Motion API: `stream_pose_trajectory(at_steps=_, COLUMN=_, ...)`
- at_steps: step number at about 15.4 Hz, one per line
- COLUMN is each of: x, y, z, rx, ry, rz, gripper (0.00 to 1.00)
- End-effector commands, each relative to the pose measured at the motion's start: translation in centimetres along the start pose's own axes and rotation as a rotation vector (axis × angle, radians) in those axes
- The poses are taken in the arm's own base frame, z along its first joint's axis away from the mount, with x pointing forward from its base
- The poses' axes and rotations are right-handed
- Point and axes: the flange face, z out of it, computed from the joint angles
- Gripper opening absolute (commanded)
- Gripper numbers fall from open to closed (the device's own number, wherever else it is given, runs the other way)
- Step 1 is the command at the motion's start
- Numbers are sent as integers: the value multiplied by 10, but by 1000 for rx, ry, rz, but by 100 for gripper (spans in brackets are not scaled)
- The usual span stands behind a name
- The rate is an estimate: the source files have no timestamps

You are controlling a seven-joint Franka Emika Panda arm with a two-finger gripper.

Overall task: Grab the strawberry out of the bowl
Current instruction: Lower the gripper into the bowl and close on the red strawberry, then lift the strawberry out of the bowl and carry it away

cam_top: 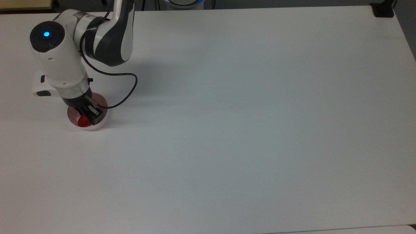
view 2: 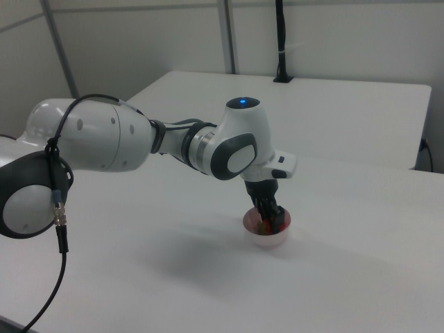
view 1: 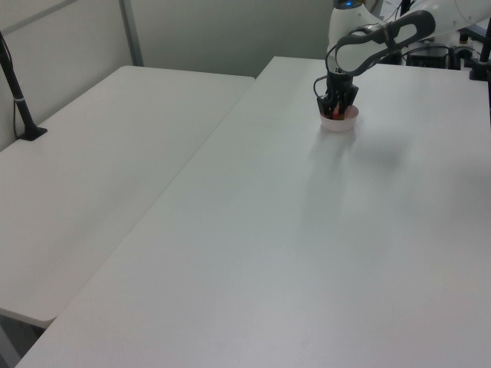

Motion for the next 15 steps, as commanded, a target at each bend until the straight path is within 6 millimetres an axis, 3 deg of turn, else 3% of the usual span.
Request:
stream_pose_trajectory(at_steps=1, x=-1, y=5, z=-19, rx=1, ry=31, rz=-28, gripper=43)
stream_pose_trajectory(at_steps=4, x=-2, y=5, z=-28, rx=-2, ry=10, rz=-30, gripper=43)
stream_pose_trajectory(at_steps=9, x=-7, y=11, z=-64, rx=0, ry=-18, rz=-58, gripper=43)
stream_pose_trajectory(at_steps=12, x=2, y=36, z=-87, rx=-1, ry=-9, rz=-120, gripper=43)
stream_pose_trajectory(at_steps=15, x=10, y=73, z=-86, rx=-19, ry=-22, rz=-229, gripper=44)
